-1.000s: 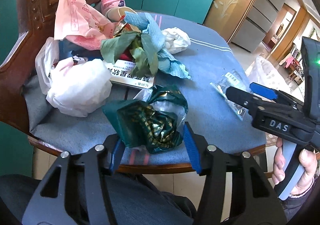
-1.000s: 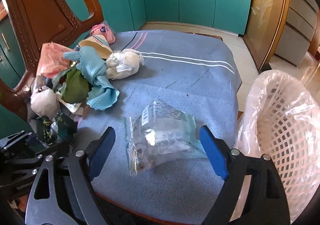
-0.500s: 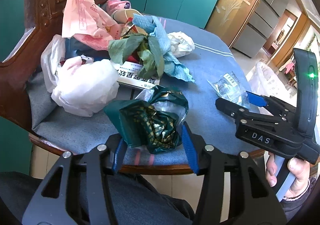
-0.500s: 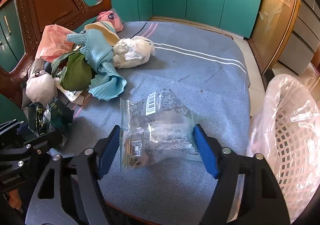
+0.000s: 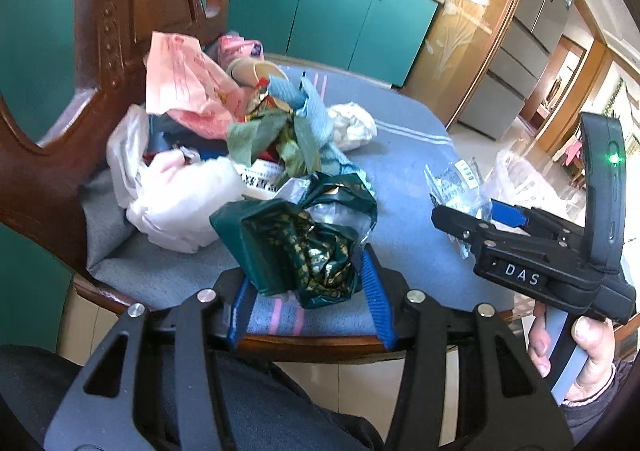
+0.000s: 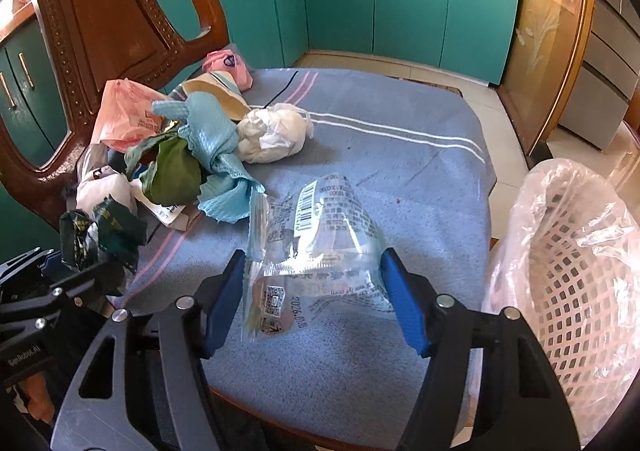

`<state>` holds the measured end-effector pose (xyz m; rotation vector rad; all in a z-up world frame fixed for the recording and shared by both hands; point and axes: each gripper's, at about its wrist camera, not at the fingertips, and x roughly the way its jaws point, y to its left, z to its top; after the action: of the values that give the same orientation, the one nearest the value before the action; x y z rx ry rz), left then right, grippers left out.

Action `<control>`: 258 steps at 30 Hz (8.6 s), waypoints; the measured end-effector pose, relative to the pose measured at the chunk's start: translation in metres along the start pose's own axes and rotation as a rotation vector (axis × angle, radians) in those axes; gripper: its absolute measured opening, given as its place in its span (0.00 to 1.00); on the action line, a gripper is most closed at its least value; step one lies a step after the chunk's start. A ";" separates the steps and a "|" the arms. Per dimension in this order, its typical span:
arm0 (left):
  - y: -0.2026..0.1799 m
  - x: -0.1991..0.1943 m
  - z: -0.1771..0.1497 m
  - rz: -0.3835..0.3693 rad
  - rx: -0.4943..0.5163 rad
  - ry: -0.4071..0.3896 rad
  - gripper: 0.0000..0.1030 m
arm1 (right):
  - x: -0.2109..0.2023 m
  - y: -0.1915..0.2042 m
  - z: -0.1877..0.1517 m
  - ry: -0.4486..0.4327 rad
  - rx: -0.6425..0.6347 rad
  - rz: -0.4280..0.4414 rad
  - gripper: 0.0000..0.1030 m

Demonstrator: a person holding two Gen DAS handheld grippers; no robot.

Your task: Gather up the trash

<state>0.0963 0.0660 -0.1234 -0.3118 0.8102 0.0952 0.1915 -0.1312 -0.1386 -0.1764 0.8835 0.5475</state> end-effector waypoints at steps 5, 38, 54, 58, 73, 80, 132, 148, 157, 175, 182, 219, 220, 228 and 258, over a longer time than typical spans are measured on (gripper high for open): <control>-0.001 -0.010 0.000 -0.003 -0.003 -0.023 0.49 | -0.012 -0.002 0.000 -0.027 0.002 0.006 0.65; -0.201 0.030 0.044 -0.392 0.283 0.072 0.49 | -0.177 -0.206 -0.077 -0.288 0.438 -0.294 0.65; -0.204 0.039 0.035 -0.327 0.318 0.040 0.81 | -0.132 -0.215 -0.069 -0.173 0.460 -0.311 0.86; -0.141 0.012 0.035 -0.048 0.238 -0.098 0.81 | -0.115 -0.204 -0.062 -0.148 0.443 -0.285 0.86; 0.024 0.021 0.027 0.339 0.051 -0.016 0.57 | -0.092 -0.102 -0.017 -0.149 0.233 -0.121 0.87; 0.029 0.017 0.018 0.285 0.039 -0.010 0.22 | -0.092 -0.082 -0.014 -0.140 0.199 -0.115 0.87; 0.043 -0.021 -0.013 0.170 -0.006 -0.071 0.17 | 0.057 0.113 0.060 0.021 -0.098 0.181 0.69; 0.040 -0.020 -0.013 0.156 -0.008 -0.078 0.17 | 0.026 0.088 0.042 -0.016 -0.070 0.236 0.14; 0.034 -0.024 -0.012 0.130 0.000 -0.090 0.17 | -0.024 0.028 0.034 -0.108 0.011 0.155 0.14; 0.012 -0.008 -0.008 0.088 0.039 -0.068 0.17 | -0.023 -0.024 0.006 -0.072 0.109 0.045 0.14; 0.014 -0.008 -0.011 0.081 0.029 -0.062 0.17 | -0.020 -0.024 0.002 -0.034 0.103 0.032 0.28; 0.026 0.007 -0.012 0.075 -0.001 -0.029 0.18 | 0.057 0.029 0.015 0.042 -0.073 -0.047 0.85; 0.026 0.008 -0.012 0.076 -0.002 -0.028 0.18 | 0.057 0.029 0.015 0.039 -0.075 -0.049 0.84; 0.026 0.007 -0.012 0.078 -0.014 -0.038 0.18 | 0.046 0.014 0.013 0.022 -0.055 -0.032 0.34; -0.005 -0.053 0.001 0.043 0.035 -0.150 0.17 | -0.047 -0.014 0.021 -0.150 0.053 0.099 0.17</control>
<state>0.0621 0.0632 -0.0830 -0.2517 0.6690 0.1427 0.1900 -0.1533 -0.0900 -0.0430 0.7628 0.6213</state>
